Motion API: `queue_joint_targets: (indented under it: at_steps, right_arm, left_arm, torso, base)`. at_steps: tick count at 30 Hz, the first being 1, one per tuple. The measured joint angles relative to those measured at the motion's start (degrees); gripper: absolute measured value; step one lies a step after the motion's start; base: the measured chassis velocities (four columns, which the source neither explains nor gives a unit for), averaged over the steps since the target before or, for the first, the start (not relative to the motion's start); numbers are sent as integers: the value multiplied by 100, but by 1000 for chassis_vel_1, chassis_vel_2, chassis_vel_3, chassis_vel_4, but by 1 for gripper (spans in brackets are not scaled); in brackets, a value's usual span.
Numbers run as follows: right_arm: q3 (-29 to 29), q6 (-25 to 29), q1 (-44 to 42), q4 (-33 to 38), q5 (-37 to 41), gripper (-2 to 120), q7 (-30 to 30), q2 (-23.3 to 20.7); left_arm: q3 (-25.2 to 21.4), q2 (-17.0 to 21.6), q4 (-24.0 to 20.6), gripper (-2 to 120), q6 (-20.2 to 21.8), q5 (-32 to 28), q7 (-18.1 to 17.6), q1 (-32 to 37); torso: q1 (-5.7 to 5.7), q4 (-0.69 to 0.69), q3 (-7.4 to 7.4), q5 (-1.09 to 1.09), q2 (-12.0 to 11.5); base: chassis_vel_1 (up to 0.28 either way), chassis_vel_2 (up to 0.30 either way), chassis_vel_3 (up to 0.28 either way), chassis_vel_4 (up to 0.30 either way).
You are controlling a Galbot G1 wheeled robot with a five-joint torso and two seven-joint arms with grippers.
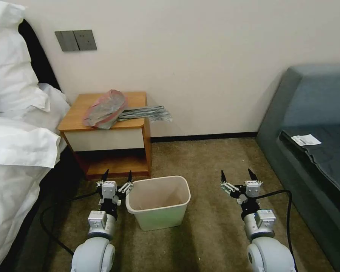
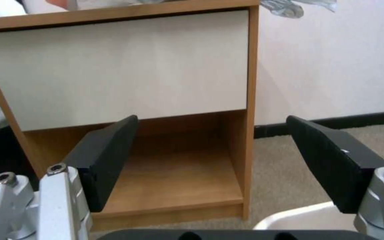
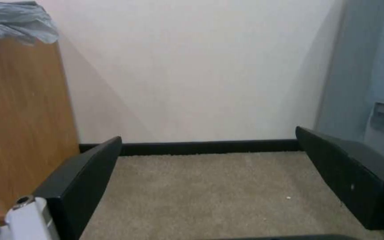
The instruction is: Pick up the garbage bag from the table and place it over the trash can.
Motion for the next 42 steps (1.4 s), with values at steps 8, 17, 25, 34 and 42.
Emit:
queue_joint_targets:
  at_steps: [8,17,25,34,42]
  right_arm:
    - [0,0,0,0,0,100,0,0]
    - [0,0,0,0,0,100,0,0]
    - [0,0,0,0,0,100,0,0]
    - [0,0,0,0,0,100,0,0]
    - [0,0,0,0,0,100,0,0]
  left_arm:
    - [0,0,0,86,0,0,0,0]
    - [0,0,0,86,0,0,0,0]
    - [0,0,0,86,0,0,0,0]
    - [0,0,0,86,0,0,0,0]
    - [0,0,0,86,0,0,0,0]
  torso:
    - [0,0,0,0,0]
    - [0,0,0,0,0]
    - [0,0,0,0,0]
    - [0,0,0,0,0]
    - [0,0,0,0,0]
  base:
    - [0,0,0,0]
    - [0,0,0,0]
    - [0,0,0,0]
    - [0,0,0,0]
    - [0,0,0,0]
